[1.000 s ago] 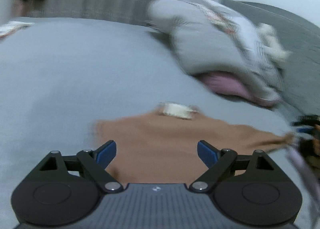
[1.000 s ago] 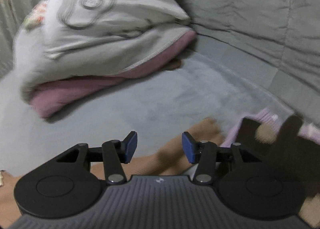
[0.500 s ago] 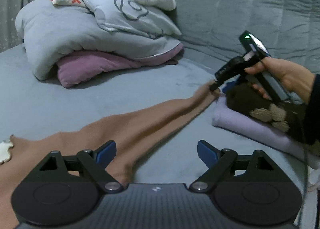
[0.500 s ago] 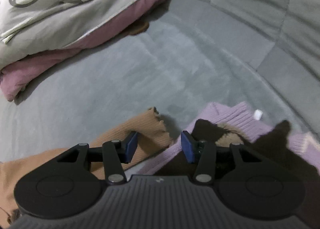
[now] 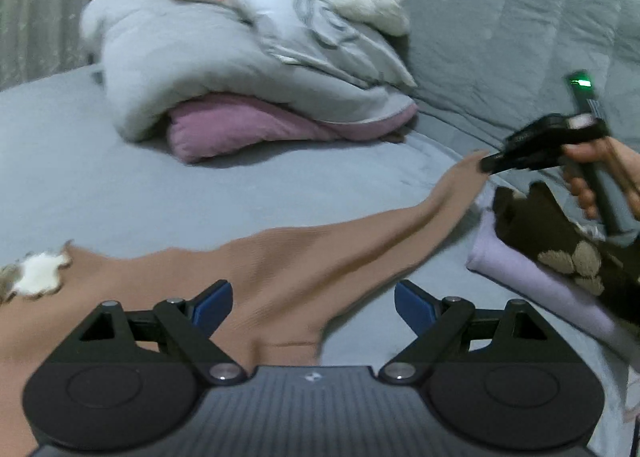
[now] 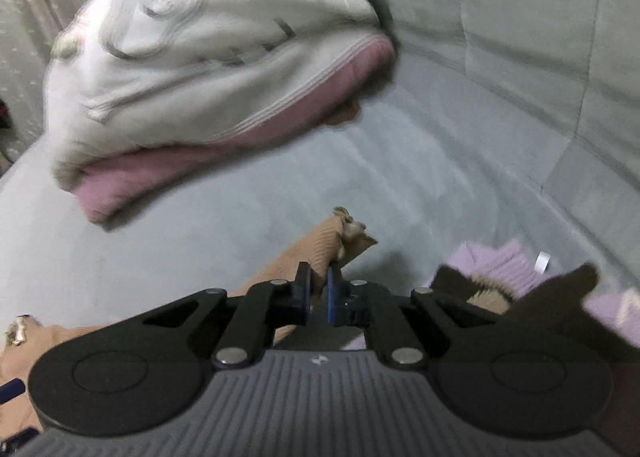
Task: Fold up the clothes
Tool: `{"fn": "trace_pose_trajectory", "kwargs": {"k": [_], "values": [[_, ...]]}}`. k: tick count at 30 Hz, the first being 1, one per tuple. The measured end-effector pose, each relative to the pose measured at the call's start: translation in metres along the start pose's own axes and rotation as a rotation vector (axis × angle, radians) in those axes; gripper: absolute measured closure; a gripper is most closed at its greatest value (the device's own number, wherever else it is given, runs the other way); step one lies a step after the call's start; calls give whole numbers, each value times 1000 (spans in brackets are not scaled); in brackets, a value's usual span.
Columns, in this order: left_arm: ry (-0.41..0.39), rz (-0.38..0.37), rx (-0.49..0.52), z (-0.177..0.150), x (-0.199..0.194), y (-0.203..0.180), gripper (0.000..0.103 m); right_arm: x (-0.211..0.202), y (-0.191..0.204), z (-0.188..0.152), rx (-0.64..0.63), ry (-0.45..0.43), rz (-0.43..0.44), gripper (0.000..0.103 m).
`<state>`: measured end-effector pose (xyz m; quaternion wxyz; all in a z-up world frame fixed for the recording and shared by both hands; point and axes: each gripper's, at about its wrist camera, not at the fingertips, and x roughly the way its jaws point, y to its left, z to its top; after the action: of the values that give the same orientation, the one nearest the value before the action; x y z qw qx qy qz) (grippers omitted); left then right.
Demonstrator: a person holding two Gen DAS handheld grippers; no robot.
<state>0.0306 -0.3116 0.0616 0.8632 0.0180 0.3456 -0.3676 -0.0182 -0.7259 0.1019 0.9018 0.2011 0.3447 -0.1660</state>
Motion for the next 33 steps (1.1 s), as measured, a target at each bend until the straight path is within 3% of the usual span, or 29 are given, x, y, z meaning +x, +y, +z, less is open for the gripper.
{"fn": "trace_pose_trajectory", "kwargs": {"k": [2, 7, 12, 13, 15, 23, 29, 33], "values": [[5, -6, -72, -1, -7, 17, 14, -20, 11, 5, -23, -46, 29, 95], [-59, 15, -195, -6, -60, 64, 14, -87, 88, 18, -283, -196, 93, 95], [-121, 58, -308, -14, -117, 115, 14, -130, 213, 3, -554, -262, 222, 95], [-138, 77, -333, -19, -138, 132, 14, -130, 222, 1, -568, -262, 233, 95], [-160, 101, -367, -28, -166, 151, 14, -129, 282, -20, -657, -251, 294, 95], [-204, 149, -467, -64, -234, 206, 14, -79, 425, -103, -800, -157, 383, 95], [-202, 137, -536, -85, -244, 229, 14, -46, 479, -177, -804, -60, 461, 95], [-194, 140, -567, -92, -244, 239, 14, -29, 503, -232, -795, 0, 463, 95]]}}
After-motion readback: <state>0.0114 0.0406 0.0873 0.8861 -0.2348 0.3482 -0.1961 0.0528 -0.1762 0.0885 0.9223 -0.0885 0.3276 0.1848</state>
